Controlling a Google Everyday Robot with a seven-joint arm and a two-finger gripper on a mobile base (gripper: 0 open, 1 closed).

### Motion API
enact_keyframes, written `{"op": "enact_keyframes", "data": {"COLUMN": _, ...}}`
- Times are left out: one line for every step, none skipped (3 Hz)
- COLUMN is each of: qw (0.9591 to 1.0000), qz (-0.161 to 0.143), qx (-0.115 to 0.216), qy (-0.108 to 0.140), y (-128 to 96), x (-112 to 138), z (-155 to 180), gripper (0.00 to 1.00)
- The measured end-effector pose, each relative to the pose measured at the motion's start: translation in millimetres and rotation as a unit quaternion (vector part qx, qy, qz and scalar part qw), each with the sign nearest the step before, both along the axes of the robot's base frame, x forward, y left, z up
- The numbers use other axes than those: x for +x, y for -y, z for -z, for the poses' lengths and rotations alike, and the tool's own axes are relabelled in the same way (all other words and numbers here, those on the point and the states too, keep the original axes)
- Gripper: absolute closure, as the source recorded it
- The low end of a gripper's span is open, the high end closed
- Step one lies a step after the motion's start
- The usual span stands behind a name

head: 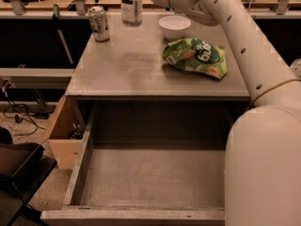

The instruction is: Move blue plastic bottle near 7up can

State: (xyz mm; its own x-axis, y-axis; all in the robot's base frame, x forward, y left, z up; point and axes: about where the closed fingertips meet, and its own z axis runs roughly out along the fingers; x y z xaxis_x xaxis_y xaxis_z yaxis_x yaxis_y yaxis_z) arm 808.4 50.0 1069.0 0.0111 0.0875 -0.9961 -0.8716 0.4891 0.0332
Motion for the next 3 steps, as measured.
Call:
{"op": "enact_keyframes", "data": {"qw": 1.0000, "qz": 0.000, "qx": 0.000, "qy": 0.000, "y": 0, "x": 0, "z": 0, "gripper": 1.00}}
{"op": "enact_keyframes", "data": {"qw": 0.9996, "qz": 0.025, "qx": 0.016, "qy": -0.003, "y": -2, "x": 23, "z": 9, "gripper": 1.00}}
{"op": "enact_keyframes", "data": {"qw": 0.9978, "qz": 0.063, "qx": 0.021, "qy": -0.008, "y": -3, "x": 54, "z": 18, "gripper": 1.00}}
